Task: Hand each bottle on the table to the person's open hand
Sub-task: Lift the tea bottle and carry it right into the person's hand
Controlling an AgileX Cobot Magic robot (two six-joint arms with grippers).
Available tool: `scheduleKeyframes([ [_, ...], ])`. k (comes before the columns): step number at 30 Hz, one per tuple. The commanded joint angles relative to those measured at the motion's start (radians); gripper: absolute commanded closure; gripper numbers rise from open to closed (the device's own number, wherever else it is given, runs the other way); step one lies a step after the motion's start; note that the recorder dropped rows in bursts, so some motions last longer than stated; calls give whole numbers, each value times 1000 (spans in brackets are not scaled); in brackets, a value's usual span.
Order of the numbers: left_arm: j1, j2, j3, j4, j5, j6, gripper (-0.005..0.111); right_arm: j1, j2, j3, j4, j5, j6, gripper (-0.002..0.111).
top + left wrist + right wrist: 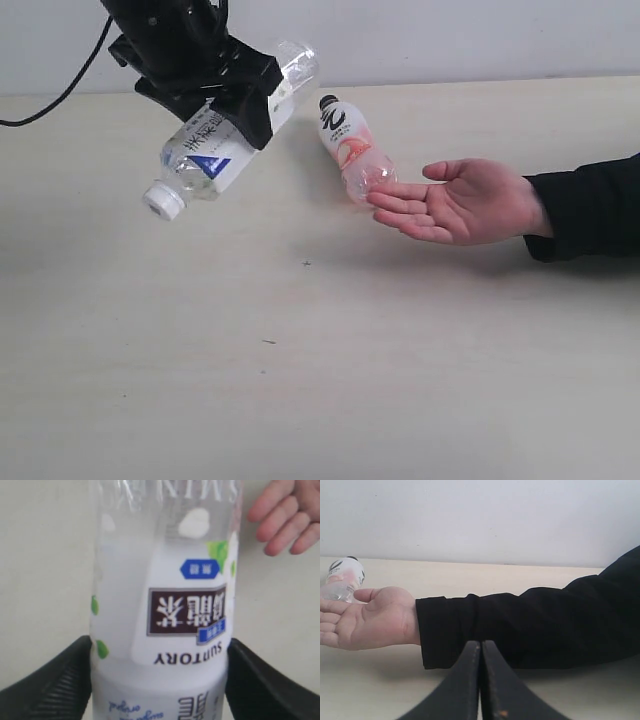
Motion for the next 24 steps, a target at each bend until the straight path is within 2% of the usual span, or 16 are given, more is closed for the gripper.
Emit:
scheduleKeyframes([
  [1,-69,-93,101,-14,-107,-74,107,3,-4,5,-2,-9,2,108],
  [4,-130,-120,142,-66,-182,-107,107,3,-4,5,-2,-9,2,108],
  [10,-241,-88,168,-363,-412,-109,107,3,-4,5,-2,-9,2,108],
  [14,-312,-42,168,-454,-597,-109,107,3,-4,5,-2,-9,2,108],
  [19,-339,37,168,-554,-774,-150,107,3,-4,5,-2,-9,2,108],
  [24,-339,119,168,-703,-800,-155,107,3,-4,5,-2,-9,2,108],
])
